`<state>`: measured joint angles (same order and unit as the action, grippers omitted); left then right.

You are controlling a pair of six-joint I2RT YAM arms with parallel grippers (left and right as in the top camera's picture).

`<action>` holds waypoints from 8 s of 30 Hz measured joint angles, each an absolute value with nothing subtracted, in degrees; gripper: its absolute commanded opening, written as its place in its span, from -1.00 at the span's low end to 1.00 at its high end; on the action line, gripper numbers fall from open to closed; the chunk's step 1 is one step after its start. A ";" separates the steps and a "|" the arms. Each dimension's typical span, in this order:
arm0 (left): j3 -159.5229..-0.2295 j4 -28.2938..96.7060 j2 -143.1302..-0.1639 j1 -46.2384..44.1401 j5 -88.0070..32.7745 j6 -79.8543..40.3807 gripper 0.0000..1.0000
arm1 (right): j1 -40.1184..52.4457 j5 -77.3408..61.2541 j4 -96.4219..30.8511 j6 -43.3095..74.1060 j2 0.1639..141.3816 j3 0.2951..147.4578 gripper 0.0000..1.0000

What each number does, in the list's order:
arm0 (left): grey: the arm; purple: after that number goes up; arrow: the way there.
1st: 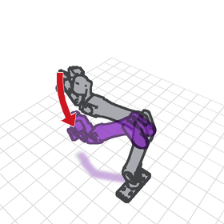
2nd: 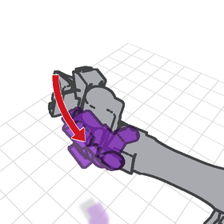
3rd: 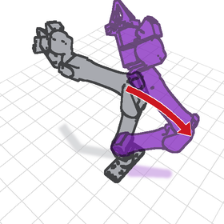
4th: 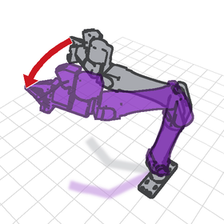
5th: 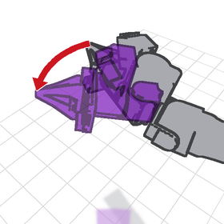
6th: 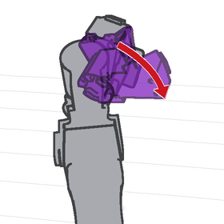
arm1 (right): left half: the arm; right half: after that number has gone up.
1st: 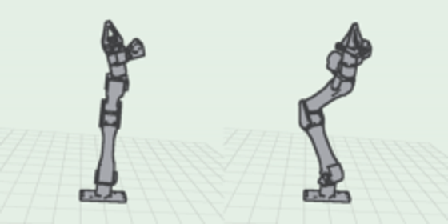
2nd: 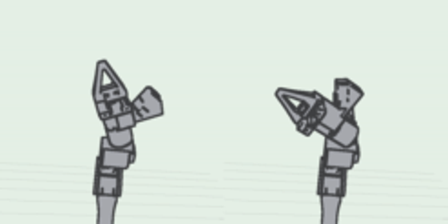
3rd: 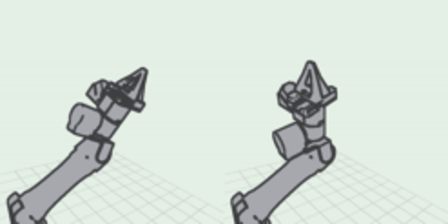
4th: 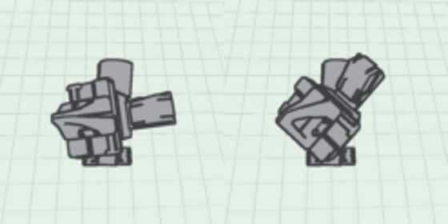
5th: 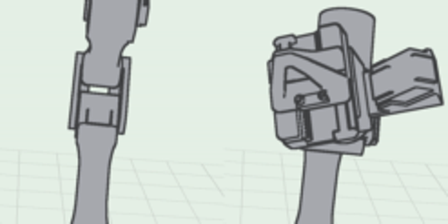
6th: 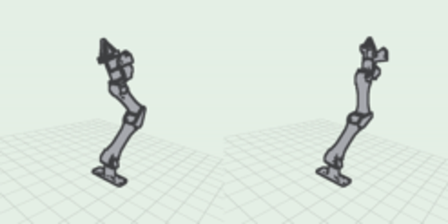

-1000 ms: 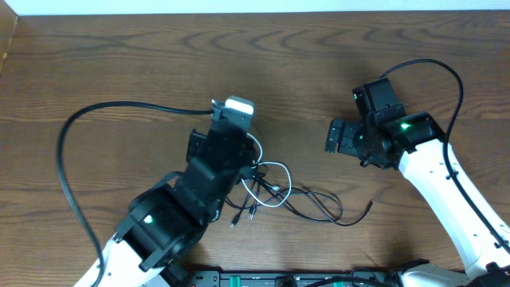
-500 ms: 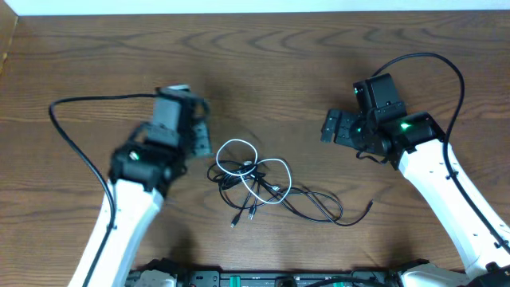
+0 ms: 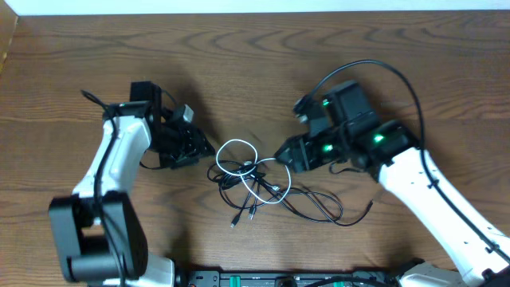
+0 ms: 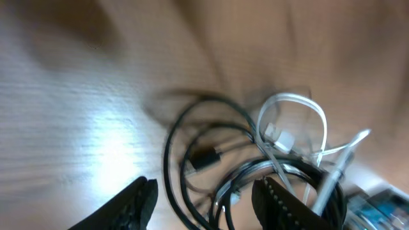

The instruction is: Untangle cables

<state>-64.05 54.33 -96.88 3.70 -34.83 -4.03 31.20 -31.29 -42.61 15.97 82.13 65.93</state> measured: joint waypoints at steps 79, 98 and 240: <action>-58.22 13.85 -101.89 3.68 -41.54 -15.11 0.20 | 33.65 -9.04 -16.40 12.58 68.49 65.87 -0.98; -58.22 8.69 -101.89 -0.82 -50.43 -30.48 0.62 | 33.43 -10.50 -15.38 19.94 71.48 65.80 -0.98; -58.22 11.64 -101.89 -6.52 -29.61 -38.74 0.61 | 22.83 -9.30 -27.00 31.70 99.68 69.60 0.06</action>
